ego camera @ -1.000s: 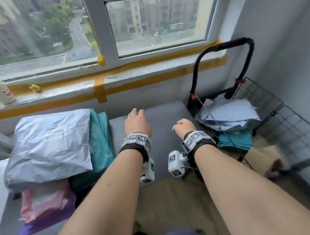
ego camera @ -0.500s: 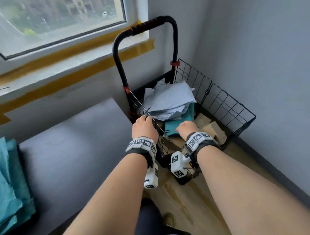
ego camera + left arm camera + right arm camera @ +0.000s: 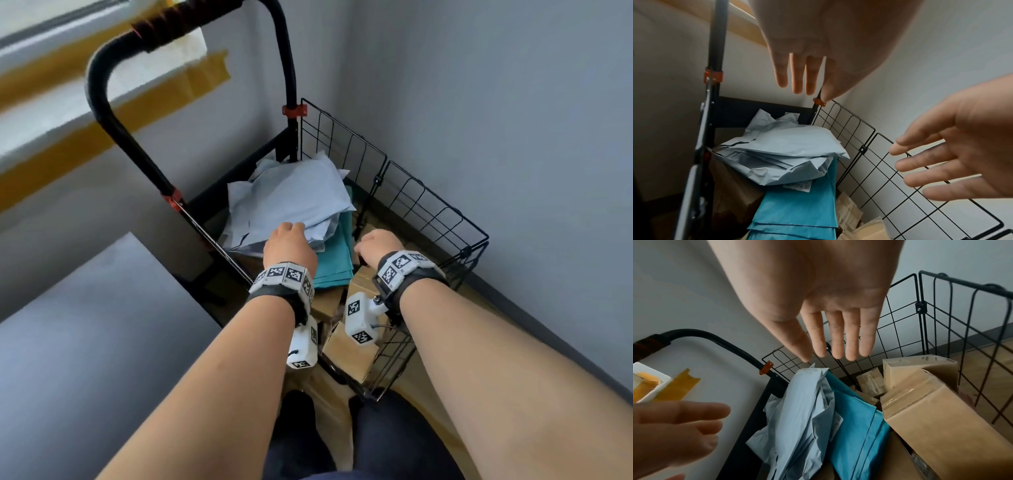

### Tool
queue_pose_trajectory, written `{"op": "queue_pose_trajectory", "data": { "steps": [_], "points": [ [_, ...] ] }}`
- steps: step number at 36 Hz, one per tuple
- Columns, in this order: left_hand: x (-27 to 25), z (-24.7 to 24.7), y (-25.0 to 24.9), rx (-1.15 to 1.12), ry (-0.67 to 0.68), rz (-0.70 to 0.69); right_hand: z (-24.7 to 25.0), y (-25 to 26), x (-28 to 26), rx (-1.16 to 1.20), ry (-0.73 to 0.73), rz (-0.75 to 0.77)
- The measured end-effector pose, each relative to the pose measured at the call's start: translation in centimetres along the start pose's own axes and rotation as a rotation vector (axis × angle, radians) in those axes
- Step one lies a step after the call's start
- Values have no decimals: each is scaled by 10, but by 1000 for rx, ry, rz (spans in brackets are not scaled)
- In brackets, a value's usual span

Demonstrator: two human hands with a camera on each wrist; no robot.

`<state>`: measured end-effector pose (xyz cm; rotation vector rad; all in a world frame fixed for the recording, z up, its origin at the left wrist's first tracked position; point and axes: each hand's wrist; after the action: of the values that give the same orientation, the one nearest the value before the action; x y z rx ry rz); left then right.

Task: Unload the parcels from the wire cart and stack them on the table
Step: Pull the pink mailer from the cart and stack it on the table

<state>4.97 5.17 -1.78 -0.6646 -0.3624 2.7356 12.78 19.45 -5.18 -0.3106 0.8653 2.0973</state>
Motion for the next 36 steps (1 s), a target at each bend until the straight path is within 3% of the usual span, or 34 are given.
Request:
{"op": "queue_pose_trajectory", "data": {
  "steps": [9, 23, 33, 36],
  "points": [
    [57, -32, -26, 25, -35, 97, 2, -9, 95, -69, 99, 33],
    [91, -116, -60, -60, 24, 437, 0, -20, 209, 129, 251, 39],
    [99, -119, -63, -58, 4, 517, 2, -3, 232, -98, 303, 212],
    [97, -111, -66, -68, -12, 547, 7, 1, 222, -58, 330, 206]
  ]
}}
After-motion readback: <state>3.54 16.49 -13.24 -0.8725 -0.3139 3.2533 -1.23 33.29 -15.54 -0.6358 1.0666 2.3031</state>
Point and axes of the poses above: each hand's wrist, its own x-axis towards the middle knuckle, its own z-axis out of the back of the hand, y = z × x, and after that the axes turned 12 degrees about z, right-handed
